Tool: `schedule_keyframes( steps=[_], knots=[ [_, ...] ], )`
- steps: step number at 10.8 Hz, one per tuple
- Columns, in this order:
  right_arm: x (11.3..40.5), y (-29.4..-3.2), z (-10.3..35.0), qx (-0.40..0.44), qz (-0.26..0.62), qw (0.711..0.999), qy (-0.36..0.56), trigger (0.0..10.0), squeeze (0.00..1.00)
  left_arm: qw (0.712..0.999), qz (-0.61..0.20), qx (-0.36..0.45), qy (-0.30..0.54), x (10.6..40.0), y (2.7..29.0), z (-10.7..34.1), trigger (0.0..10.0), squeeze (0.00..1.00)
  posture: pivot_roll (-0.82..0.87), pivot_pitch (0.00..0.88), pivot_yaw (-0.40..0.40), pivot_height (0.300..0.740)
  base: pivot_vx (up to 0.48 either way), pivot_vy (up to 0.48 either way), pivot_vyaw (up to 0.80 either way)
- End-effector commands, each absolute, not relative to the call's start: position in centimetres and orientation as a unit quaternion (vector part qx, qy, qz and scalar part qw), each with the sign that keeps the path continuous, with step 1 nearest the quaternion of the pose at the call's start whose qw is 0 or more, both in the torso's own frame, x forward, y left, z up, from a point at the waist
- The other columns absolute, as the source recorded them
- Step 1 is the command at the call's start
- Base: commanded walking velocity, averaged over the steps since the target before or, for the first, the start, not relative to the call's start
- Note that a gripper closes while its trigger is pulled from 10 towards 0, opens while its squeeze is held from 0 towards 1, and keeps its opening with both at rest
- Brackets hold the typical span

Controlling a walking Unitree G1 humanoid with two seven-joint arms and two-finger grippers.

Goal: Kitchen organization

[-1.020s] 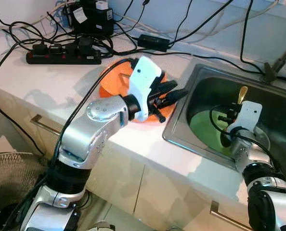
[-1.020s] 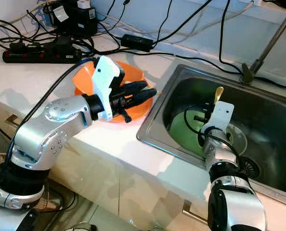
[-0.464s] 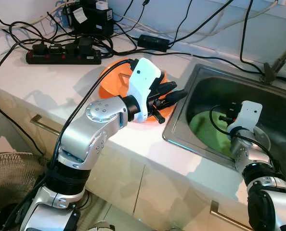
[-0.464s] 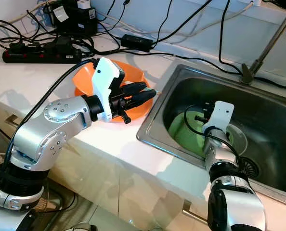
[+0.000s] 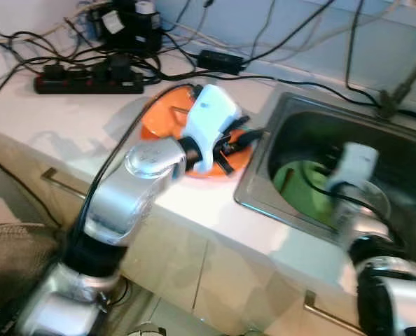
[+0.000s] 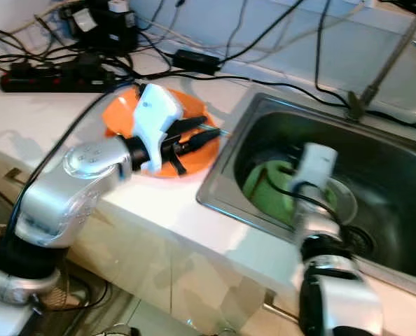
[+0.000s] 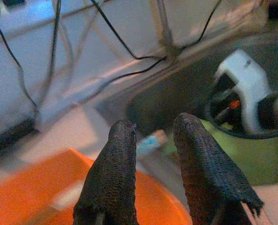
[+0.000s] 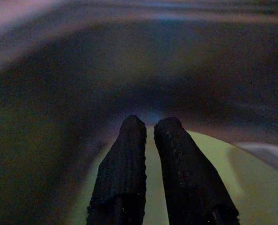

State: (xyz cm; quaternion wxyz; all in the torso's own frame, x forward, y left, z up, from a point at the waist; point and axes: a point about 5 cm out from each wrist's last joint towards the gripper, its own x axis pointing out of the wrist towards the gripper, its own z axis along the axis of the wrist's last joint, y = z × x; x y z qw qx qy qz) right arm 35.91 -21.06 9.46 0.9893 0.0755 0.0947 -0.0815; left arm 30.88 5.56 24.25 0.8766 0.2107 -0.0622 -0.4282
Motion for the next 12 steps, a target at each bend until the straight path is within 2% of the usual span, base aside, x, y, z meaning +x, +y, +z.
schedule_keyframes(
  steps=[1, 2, 3, 4, 5, 6, 7, 8, 10, 12],
  knots=[
    [35.8, -20.4, 9.1, 0.085, -0.071, 0.989, 0.096, 10.0, 0.0, 0.859, -0.435, 0.257, -0.081, 30.7, 4.7, 24.3, 10.0, 0.0, 0.08, 0.042, -0.076, 0.74, 0.0, 0.0, 0.0],
    [35.8, -20.2, 9.0, 0.087, -0.067, 0.989, 0.096, 10.0, 0.0, 0.855, -0.433, 0.274, -0.08, 30.6, 4.7, 23.8, 10.0, 0.0, 0.08, 0.042, -0.076, 0.74, 0.0, 0.0, 0.0],
    [35.8, -20.2, 9.2, 0.085, -0.067, 0.99, 0.094, 10.0, 0.18, 0.857, -0.431, 0.272, -0.081, 30.5, 4.7, 23.7, 10.0, 0.0, 0.08, 0.043, -0.075, 0.74, 0.0, 0.0, 0.0],
    [36.0, -20.3, 9.6, 0.088, -0.068, 0.99, 0.084, 10.0, 1.0, 0.859, -0.423, 0.276, -0.087, 30.6, 4.7, 23.4, 10.0, 0.0, 0.08, 0.042, -0.075, 0.74, 0.0, 0.0, 0.0],
    [36.0, -20.4, 9.9, 0.086, -0.069, 0.991, 0.078, 10.0, 1.0, 0.856, -0.424, 0.282, -0.089, 30.7, 4.6, 23.3, 10.0, 0.0, 0.08, 0.043, -0.076, 0.74, 0.0, 0.0, 0.0],
    [36.2, -20.4, 10.4, 0.083, -0.069, 0.992, 0.067, 10.0, 0.08, 0.854, -0.426, 0.286, -0.089, 30.6, 4.4, 23.1, 10.0, 0.0, 0.08, 0.043, -0.077, 0.74, 0.0, 0.0, 0.0],
    [36.6, -20.5, 11.5, 0.081, -0.071, 0.993, 0.048, 10.0, 0.0, 0.85, -0.429, 0.295, -0.082, 30.7, 4.1, 22.6, 10.0, 0.0, 0.08, 0.043, -0.077, 0.74, 0.0, 0.0, 0.0],
    [37.1, -20.6, 13.2, 0.082, -0.071, 0.994, 0.02, 10.0, 0.0, 0.846, -0.425, 0.315, -0.068, 31.0, 3.7, 21.4, 10.0, 0.0, 0.08, 0.043, -0.077, 0.74, 0.0, 0.0, 0.0],
    [37.6, -20.8, 15.2, 0.067, -0.071, 0.995, -0.013, 10.0, 0.0, 0.85, -0.425, 0.305, -0.068, 31.2, 3.0, 20.6, 10.0, 0.0, 0.07, 0.043, -0.076, 0.74, 0.0, 0.0, 0.0],
    [37.6, -21.0, 16.8, 0.049, -0.075, 0.995, -0.053, 10.0, 0.0, 0.854, -0.403, 0.315, -0.099, 31.6, 2.6, 20.5, 10.0, 0.0, 0.07, 0.041, -0.076, 0.74, 0.0, 0.0, 0.0]
  ],
)
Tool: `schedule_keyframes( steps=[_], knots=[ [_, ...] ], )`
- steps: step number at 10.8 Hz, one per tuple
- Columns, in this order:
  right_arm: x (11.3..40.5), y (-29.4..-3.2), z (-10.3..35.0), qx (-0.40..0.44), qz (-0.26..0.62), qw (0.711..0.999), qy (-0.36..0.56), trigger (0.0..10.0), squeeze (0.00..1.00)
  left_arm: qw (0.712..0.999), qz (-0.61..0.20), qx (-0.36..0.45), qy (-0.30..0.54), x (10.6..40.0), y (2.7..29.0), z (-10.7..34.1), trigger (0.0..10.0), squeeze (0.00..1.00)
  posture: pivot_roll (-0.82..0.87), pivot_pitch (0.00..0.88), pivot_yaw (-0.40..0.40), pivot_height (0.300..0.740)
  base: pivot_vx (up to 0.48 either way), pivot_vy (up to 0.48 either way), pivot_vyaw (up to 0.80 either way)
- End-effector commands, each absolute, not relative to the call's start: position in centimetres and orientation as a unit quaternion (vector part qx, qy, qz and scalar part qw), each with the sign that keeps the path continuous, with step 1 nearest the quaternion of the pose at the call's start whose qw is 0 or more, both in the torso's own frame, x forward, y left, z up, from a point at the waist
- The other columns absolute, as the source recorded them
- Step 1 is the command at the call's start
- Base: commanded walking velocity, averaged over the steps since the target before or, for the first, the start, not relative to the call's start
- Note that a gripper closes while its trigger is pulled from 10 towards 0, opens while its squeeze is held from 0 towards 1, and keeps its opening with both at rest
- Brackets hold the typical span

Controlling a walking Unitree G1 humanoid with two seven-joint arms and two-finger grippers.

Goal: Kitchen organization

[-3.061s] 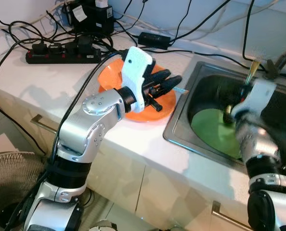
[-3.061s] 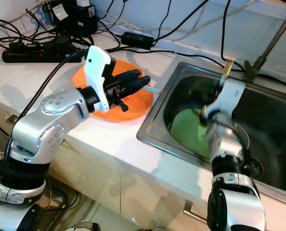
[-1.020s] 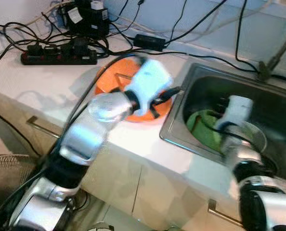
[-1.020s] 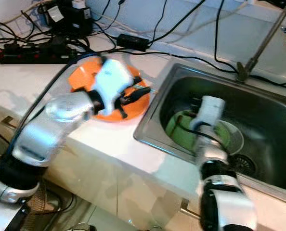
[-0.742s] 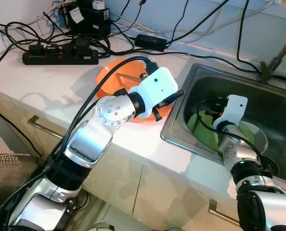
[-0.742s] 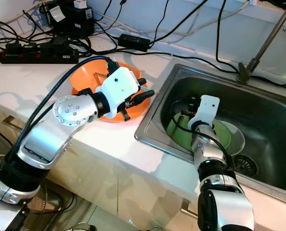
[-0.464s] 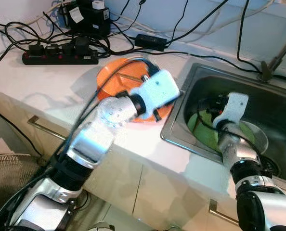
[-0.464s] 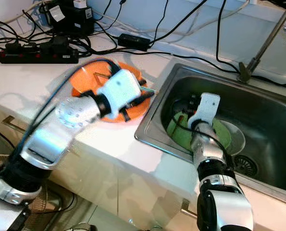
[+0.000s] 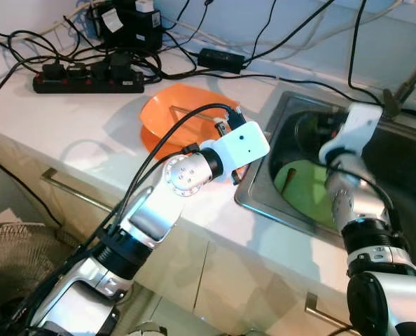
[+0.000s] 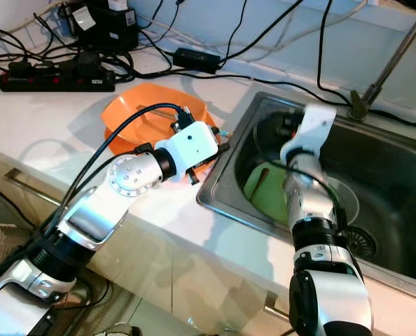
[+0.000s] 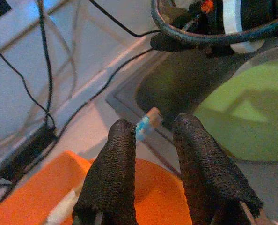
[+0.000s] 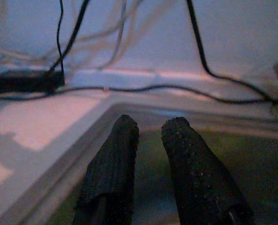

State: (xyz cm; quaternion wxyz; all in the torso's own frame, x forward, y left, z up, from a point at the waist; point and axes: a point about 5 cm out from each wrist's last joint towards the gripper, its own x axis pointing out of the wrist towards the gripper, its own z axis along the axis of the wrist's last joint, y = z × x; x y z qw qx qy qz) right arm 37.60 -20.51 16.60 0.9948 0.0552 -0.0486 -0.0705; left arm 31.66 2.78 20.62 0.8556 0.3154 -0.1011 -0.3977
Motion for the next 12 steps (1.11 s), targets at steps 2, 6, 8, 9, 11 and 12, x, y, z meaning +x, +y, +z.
schedule_keyframes(
  steps=[2, 6, 8, 9, 11, 12],
  knots=[
    [37.2, -21.4, 17.4, 0.057, -0.089, 0.991, -0.076, 10.0, 0.0, 0.844, -0.395, 0.34, -0.122, 31.6, 2.1, 20.6, 10.0, 0.0, 0.06, 0.043, -0.079, 0.74, 0.0, 0.0, 0.0],
    [36.7, -21.0, 16.8, 0.057, -0.079, 0.993, -0.066, 10.0, 0.0, 0.818, -0.382, 0.414, -0.118, 32.4, 1.9, 19.9, 10.0, 0.0, 0.06, 0.046, -0.078, 0.74, 0.0, 0.0, 0.0],
    [36.7, -20.9, 16.9, 0.058, -0.077, 0.993, -0.067, 10.0, 0.0, 0.81, -0.369, 0.438, -0.125, 32.9, 1.5, 20.1, 10.0, 0.0, 0.06, 0.046, -0.076, 0.74, 0.0, 0.0, 0.0],
    [36.7, -20.9, 16.9, 0.058, -0.076, 0.993, -0.067, 10.0, 0.0, 0.81, -0.366, 0.44, -0.127, 33.0, 1.4, 20.2, 10.0, 0.0, 0.06, 0.046, -0.076, 0.74, 0.0, 0.0, 0.0],
    [36.6, -20.8, 16.8, 0.059, -0.076, 0.993, -0.065, 10.0, 0.0, 0.809, -0.356, 0.451, -0.126, 33.5, 1.2, 20.2, 10.0, 0.0, 0.06, 0.046, -0.076, 0.74, 0.0, 0.0, 0.0],
    [36.7, -20.7, 16.8, 0.058, -0.074, 0.993, -0.065, 10.0, 0.0, 0.808, -0.346, 0.46, -0.126, 34.0, 1.0, 20.4, 10.0, 0.0, 0.06, 0.046, -0.076, 0.74, 0.0, 0.0, 0.0]
  ],
)
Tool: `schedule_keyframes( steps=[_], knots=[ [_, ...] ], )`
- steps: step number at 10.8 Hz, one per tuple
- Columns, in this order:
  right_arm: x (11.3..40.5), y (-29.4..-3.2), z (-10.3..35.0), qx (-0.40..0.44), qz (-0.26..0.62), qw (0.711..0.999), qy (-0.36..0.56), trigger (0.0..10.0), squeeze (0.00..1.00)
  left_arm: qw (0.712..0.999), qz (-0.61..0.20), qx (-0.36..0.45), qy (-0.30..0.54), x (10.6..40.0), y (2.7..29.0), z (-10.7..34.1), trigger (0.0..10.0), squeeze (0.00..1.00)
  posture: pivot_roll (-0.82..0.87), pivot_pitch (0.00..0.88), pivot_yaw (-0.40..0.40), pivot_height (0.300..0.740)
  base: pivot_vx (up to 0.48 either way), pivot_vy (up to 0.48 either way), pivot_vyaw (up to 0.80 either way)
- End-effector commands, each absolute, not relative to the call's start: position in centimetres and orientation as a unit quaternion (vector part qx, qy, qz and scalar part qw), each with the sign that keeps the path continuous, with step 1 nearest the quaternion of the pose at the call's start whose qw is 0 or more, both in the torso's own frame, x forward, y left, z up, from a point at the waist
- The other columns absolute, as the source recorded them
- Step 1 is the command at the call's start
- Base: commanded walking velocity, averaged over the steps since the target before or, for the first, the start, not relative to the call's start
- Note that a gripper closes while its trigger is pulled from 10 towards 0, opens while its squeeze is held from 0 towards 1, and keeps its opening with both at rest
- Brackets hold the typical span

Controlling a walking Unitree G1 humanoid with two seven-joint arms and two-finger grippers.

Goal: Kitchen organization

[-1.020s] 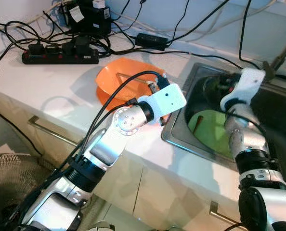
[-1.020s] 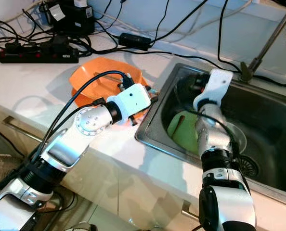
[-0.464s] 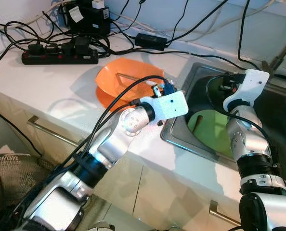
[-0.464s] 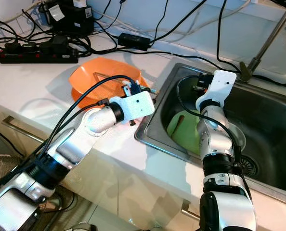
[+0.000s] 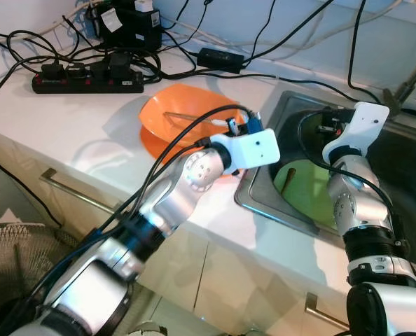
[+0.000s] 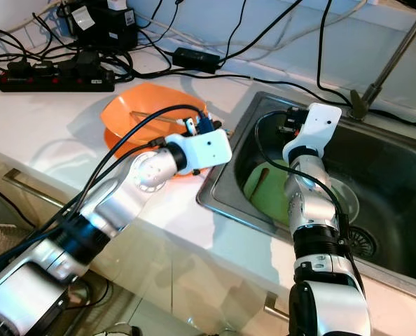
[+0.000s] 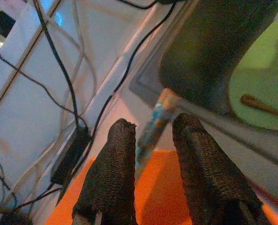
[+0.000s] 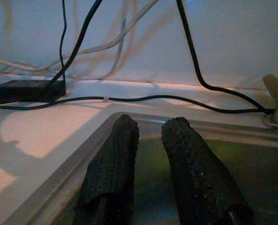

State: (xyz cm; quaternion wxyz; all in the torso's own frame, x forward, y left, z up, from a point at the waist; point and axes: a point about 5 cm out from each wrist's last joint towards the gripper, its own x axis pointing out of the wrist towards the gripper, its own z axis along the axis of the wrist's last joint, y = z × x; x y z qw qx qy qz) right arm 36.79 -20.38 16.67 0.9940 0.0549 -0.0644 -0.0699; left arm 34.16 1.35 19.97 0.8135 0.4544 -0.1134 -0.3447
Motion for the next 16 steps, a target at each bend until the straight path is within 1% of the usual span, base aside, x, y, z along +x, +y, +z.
schedule_keyframes(
  steps=[1, 4, 8, 9, 10, 12, 16],
  knots=[
    [36.7, -20.6, 16.9, 0.059, -0.073, 0.993, -0.065, 10.0, 0.0, 0.808, -0.339, 0.463, -0.131, 34.3, 0.8, 20.8, 10.0, 0.0, 0.06, 0.048, -0.077, 0.74, 0.0, 0.0, 0.0],
    [36.6, -20.7, 16.9, 0.058, -0.074, 0.993, -0.065, 10.0, 0.0, 0.809, -0.33, 0.469, -0.132, 34.8, 0.6, 21.3, 10.0, 0.0, 0.06, 0.048, -0.076, 0.74, 0.0, 0.0, 0.0],
    [36.6, -20.7, 16.9, 0.058, -0.075, 0.993, -0.065, 10.0, 0.0, 0.805, -0.315, 0.491, -0.102, 36.0, 0.4, 20.9, 10.0, 0.0, 0.06, 0.046, -0.073, 0.74, 0.0, 0.0, 0.0],
    [36.5, -20.6, 16.9, 0.058, -0.075, 0.993, -0.064, 10.0, 0.0, 0.805, -0.316, 0.491, -0.101, 36.1, 0.4, 20.9, 3.0, 0.0, 0.06, 0.045, -0.07, 0.74, 0.0, 0.0, 0.0],
    [36.5, -20.7, 16.8, 0.058, -0.076, 0.993, -0.064, 10.0, 0.0, 0.806, -0.318, 0.489, -0.102, 36.1, 0.2, 21.0, 0.0, 0.0, 0.06, 0.045, -0.07, 0.74, 0.0, 0.0, 0.0],
    [36.5, -20.7, 16.8, 0.058, -0.076, 0.993, -0.064, 10.0, 0.0, 0.806, -0.319, 0.488, -0.104, 36.0, 0.2, 21.0, 0.0, 0.0, 0.06, 0.046, -0.07, 0.74, 0.0, 0.0, 0.0],
    [36.6, -20.5, 16.9, 0.057, -0.075, 0.993, -0.065, 10.0, 0.0, 0.815, -0.315, 0.471, -0.119, 36.0, 0.2, 21.9, 0.0, 0.0, 0.06, 0.038, -0.074, 0.74, 0.0, 0.0, 0.0]
  ],
)
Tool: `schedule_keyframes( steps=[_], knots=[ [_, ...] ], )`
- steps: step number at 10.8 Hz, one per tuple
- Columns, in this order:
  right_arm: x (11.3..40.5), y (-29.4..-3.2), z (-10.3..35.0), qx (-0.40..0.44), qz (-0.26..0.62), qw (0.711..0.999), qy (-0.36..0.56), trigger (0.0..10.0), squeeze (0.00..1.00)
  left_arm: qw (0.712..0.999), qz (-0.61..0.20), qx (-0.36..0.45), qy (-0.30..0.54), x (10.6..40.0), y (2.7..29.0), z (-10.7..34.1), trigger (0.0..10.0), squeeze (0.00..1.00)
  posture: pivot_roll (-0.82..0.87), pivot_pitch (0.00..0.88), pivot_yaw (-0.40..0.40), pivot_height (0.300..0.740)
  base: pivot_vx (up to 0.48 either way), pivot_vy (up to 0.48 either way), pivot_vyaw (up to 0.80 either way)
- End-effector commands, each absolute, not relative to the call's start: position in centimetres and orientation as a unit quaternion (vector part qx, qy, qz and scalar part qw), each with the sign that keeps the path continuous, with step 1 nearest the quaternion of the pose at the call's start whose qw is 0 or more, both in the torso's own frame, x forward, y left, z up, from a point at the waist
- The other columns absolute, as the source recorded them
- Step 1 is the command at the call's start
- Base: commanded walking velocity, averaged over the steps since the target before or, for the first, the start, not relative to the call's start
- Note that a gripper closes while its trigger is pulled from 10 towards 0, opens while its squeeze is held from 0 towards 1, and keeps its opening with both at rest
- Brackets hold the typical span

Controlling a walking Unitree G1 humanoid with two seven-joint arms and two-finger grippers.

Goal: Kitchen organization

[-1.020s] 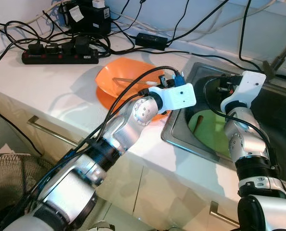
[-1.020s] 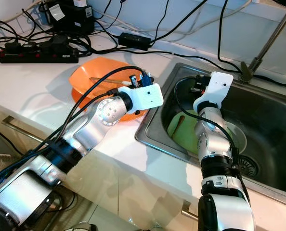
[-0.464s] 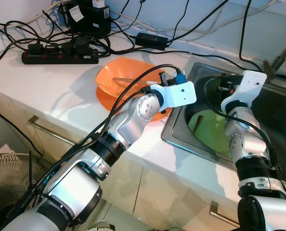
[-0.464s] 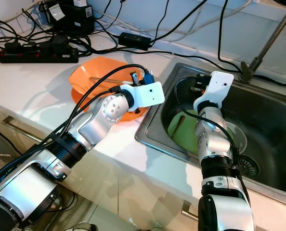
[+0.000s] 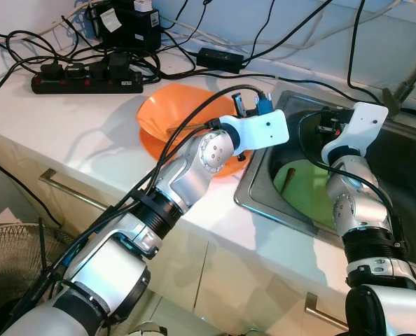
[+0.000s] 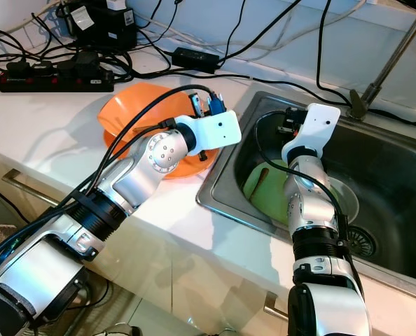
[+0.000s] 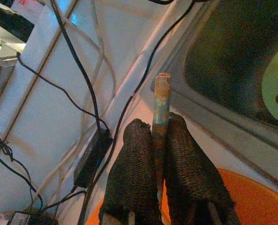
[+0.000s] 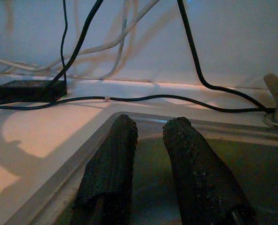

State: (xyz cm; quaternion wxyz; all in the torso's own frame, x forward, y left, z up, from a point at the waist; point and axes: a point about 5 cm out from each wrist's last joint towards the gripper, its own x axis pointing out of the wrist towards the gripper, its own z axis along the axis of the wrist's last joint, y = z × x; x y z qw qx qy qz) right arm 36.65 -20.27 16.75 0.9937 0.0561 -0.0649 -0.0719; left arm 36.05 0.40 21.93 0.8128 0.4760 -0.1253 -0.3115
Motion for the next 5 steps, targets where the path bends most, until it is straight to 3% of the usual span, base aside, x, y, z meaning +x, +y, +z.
schedule_keyframes(
  steps=[1, 3, 5],
  knots=[
    [36.6, -20.5, 16.9, 0.056, -0.074, 0.994, -0.065, 10.0, 0.0, 0.819, -0.306, 0.465, -0.135, 36.1, 0.4, 22.8, 0.0, 0.0, 0.06, 0.038, -0.074, 0.74, 0.0, 0.0, 0.0],
    [36.7, -20.4, 16.9, 0.056, -0.072, 0.994, -0.064, 10.0, 0.0, 0.832, -0.286, 0.443, -0.172, 36.1, 0.9, 25.4, 0.0, 0.0, 0.07, 0.026, -0.079, 0.74, 0.0, 0.0, 0.0],
    [36.7, -20.3, 17.0, 0.056, -0.07, 0.994, -0.066, 10.0, 0.0, 0.864, -0.264, 0.357, -0.235, 35.4, 1.8, 30.0, 0.0, 0.0, 0.07, 0.02, -0.08, 0.74, 0.0, 0.0, 0.0]
  ],
)
